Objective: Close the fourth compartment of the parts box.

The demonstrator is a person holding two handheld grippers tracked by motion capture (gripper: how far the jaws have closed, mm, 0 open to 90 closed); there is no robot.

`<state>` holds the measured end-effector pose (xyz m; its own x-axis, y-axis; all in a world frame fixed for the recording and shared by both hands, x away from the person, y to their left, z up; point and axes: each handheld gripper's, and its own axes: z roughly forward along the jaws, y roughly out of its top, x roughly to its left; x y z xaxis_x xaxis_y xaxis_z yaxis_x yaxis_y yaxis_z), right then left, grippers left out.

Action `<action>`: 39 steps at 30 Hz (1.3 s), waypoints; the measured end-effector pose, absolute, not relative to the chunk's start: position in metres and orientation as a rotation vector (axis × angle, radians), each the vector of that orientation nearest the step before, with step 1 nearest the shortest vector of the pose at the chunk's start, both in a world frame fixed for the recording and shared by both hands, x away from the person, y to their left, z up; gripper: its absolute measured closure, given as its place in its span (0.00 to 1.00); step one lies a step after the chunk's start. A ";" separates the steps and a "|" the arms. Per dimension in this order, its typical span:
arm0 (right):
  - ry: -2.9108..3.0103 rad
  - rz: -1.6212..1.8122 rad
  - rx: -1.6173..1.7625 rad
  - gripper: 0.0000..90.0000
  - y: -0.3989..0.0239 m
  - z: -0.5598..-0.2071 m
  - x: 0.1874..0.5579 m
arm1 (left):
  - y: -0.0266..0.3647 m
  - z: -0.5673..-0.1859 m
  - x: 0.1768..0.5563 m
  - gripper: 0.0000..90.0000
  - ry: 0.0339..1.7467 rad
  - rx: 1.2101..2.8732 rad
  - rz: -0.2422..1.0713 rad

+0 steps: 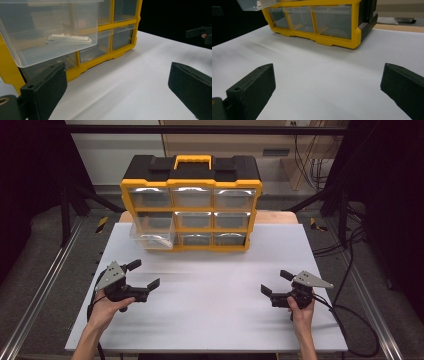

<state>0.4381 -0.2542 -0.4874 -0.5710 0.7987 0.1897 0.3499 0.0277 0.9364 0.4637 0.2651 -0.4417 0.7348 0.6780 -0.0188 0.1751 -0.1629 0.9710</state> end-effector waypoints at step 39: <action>1.905 1.585 1.184 0.00 -0.259 -0.488 0.437 | 0.244 -0.410 0.479 0.33 0.783 1.670 0.655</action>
<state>0.4370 -0.2591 -0.4881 -0.5657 0.7971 0.2114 0.3529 0.0022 0.9357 0.4786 0.2436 -0.4096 0.6256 0.7798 0.0229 0.1597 -0.1567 0.9746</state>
